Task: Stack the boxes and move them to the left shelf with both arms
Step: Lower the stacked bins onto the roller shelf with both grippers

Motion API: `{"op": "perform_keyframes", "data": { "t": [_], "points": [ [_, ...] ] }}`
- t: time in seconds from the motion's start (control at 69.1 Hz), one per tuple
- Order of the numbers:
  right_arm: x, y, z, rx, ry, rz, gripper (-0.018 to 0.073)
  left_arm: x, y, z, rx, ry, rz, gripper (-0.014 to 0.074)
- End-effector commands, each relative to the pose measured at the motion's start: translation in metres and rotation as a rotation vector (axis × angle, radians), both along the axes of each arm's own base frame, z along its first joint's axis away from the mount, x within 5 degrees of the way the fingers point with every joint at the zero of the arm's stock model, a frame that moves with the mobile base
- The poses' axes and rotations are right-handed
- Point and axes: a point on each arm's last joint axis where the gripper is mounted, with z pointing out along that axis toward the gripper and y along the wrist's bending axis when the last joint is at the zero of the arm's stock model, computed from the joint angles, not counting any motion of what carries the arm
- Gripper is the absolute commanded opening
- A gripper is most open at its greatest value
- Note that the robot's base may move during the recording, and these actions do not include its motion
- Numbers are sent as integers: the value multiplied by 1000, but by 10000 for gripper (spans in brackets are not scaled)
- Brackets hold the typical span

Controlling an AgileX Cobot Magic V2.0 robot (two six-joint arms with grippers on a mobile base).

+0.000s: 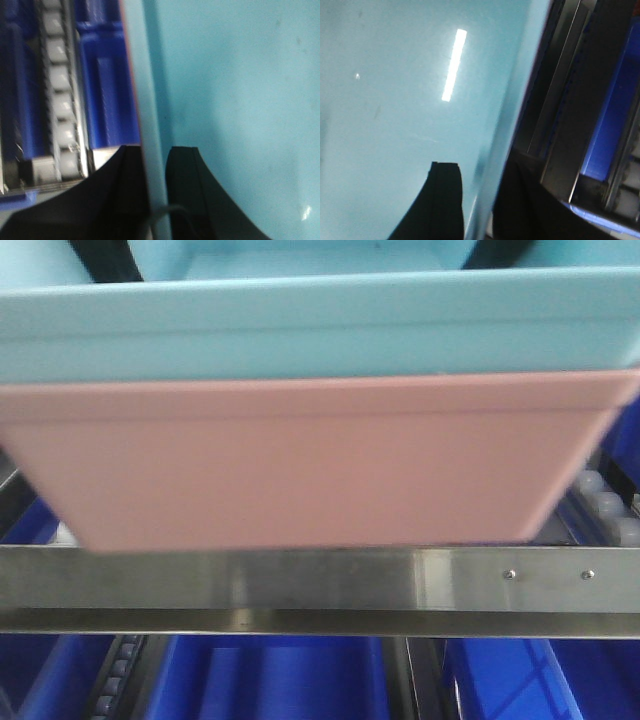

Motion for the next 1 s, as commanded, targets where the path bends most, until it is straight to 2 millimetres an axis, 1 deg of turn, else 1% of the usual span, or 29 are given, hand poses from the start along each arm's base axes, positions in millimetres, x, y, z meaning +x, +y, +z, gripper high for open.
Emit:
{"op": "perform_keyframes", "data": {
  "t": [0.0, 0.145, 0.275, 0.405, 0.492, 0.636, 0.752, 0.882, 0.983],
  "points": [
    [15, 6, 33, 54, -182, 17, 36, 17, 5, 37, -33, -243, -24, -3],
    [42, 21, 32, 56, -204, 17, 36, 40, 9, 38, -55, -300, 0, -3],
    [64, 32, 28, 41, -211, 18, 36, 63, 13, 28, -66, -327, 20, -3],
    [82, 43, 15, 35, -201, 19, 36, 84, 16, 12, -61, -332, 31, -3],
    [92, 48, 2, 30, -194, 20, 36, 95, 17, 0, -54, -318, 39, -3],
    [104, 55, -17, 19, -177, 21, 36, 113, 16, -19, -50, -313, 33, -3],
    [111, 59, -29, 10, -163, 22, 36, 121, 12, -34, -46, -294, 22, -3],
    [114, 61, -36, 1, -155, 24, 36, 126, 10, -45, -32, -265, 22, -2],
    [115, 61, -36, -4, -161, 25, 36, 126, 10, -48, -26, -255, 25, -2]
  ]
}}
